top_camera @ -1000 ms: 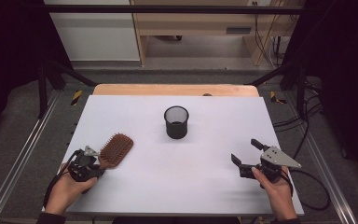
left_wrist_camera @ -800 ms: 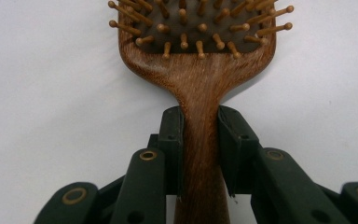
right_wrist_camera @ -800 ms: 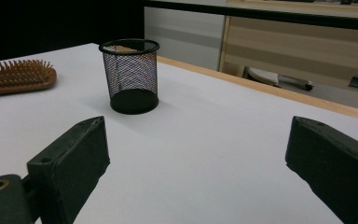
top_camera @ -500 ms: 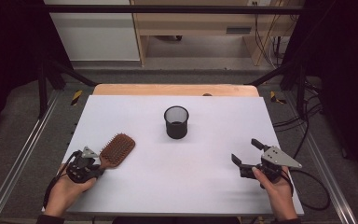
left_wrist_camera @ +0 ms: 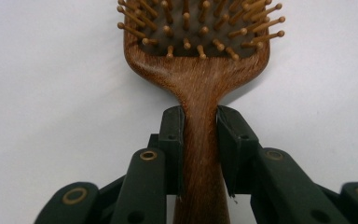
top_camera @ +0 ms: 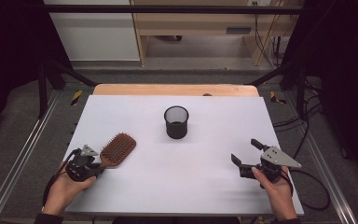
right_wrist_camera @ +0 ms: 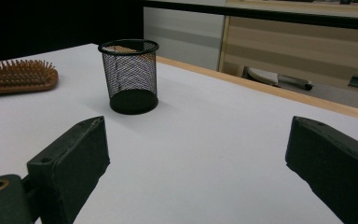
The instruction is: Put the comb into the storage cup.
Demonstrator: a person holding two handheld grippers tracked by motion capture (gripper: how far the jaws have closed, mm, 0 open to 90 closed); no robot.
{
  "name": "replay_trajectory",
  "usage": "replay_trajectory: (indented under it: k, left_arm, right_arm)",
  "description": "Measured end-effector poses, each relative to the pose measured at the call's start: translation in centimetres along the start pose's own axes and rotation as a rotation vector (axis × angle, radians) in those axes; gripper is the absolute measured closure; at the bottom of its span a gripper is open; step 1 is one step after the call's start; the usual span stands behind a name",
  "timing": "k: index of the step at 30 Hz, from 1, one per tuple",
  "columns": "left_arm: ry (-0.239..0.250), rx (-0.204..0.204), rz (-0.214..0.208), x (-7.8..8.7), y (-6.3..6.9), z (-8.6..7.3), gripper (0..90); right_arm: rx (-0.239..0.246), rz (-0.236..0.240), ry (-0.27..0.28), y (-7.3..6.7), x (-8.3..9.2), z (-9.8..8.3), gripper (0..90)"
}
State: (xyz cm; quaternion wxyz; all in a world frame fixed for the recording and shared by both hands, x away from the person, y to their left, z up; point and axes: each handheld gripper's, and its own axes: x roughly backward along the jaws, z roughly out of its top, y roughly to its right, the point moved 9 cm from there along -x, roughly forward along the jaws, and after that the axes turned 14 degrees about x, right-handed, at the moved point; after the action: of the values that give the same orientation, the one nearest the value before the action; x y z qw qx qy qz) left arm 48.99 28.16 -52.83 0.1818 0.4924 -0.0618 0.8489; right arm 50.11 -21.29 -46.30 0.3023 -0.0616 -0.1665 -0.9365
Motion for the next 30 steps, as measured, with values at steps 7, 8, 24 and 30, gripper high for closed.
replay_trajectory:
  k: [7,8,24,30]
  left_arm:
    - [-0.047,-0.007,0.003,-0.39,0.00,-0.17,72.1]
    - [-0.051,-0.006,0.000,-0.41,-0.02,-0.14,72.0]
    - [-0.106,-0.041,-0.014,-0.82,0.02,0.41,62.7]
    - [-0.121,-0.038,-0.015,-0.94,0.12,0.54,71.1]
  right_arm:
    - [0.000,0.000,0.000,-0.02,0.03,0.01,6.3]
    - [0.000,0.001,0.000,-0.04,0.03,0.02,6.3]
    - [-0.001,0.009,-0.004,-0.17,-0.07,-0.05,6.1]
    - [-0.001,0.012,-0.005,-0.27,-0.08,-0.06,6.1]
